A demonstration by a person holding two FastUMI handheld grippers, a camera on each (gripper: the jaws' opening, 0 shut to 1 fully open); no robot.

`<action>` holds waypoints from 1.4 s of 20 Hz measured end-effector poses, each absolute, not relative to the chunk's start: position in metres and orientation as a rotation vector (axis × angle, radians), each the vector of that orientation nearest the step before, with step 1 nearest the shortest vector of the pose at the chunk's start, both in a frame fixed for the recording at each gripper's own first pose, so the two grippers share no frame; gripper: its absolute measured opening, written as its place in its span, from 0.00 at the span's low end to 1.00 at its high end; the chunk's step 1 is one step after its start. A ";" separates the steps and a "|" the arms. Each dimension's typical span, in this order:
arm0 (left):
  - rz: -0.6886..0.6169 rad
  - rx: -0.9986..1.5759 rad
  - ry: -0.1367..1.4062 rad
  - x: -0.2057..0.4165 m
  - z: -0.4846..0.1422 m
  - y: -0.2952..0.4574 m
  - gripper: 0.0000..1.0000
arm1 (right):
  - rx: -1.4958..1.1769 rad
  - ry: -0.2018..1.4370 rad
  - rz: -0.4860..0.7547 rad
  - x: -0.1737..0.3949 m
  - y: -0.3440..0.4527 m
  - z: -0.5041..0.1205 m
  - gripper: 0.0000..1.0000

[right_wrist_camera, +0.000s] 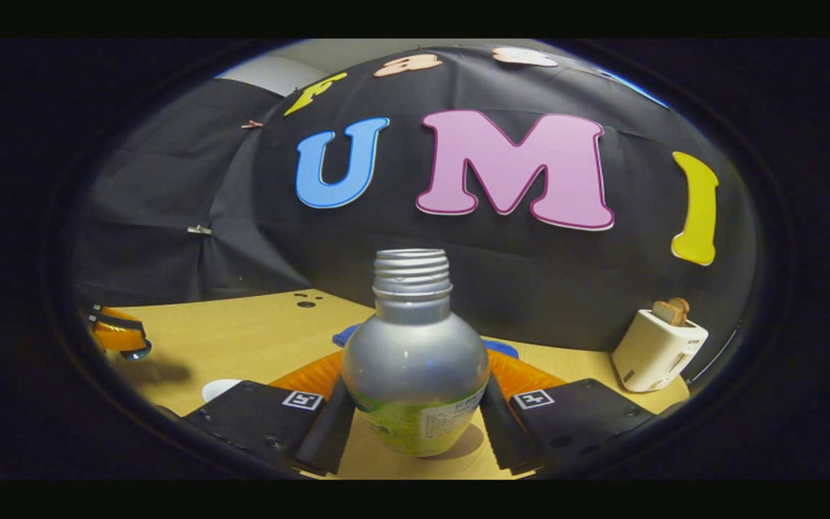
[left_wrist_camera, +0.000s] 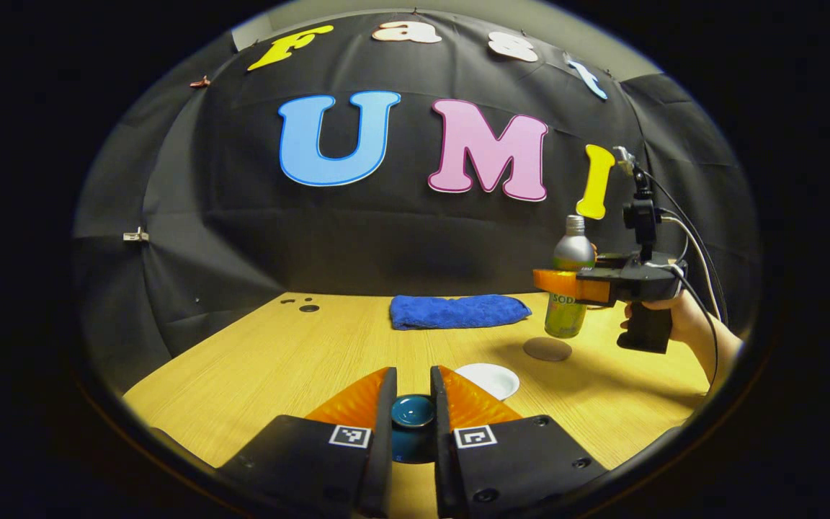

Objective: Open the teacup lid with one hand, grasp the water bottle and pour water into the teacup with the other hand; after pouring, place the water bottle on the coaster and then close the teacup lid.

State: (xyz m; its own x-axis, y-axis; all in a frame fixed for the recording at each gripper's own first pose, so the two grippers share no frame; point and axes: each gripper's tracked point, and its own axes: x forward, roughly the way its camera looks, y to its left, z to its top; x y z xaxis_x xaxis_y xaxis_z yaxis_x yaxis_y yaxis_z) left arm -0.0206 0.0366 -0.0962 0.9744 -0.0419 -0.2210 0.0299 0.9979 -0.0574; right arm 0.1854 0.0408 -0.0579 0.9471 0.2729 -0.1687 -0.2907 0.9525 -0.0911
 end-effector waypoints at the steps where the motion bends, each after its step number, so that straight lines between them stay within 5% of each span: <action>1: -0.032 -0.064 0.225 -0.021 -0.097 0.038 0.28 | -0.108 0.160 0.286 0.190 0.039 -0.065 0.80; 28: -0.061 -0.089 0.251 -0.015 -0.110 0.022 0.28 | 0.029 0.233 0.192 0.220 -0.003 -0.127 0.84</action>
State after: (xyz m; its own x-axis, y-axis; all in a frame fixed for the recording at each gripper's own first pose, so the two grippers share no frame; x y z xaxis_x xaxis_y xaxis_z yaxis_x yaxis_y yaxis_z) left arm -0.0146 0.0225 -0.1101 0.9667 -0.0716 -0.2456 0.0495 0.9942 -0.0953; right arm 0.2197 -0.0033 -0.1272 0.9548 0.1924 -0.2267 -0.1856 0.9813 0.0512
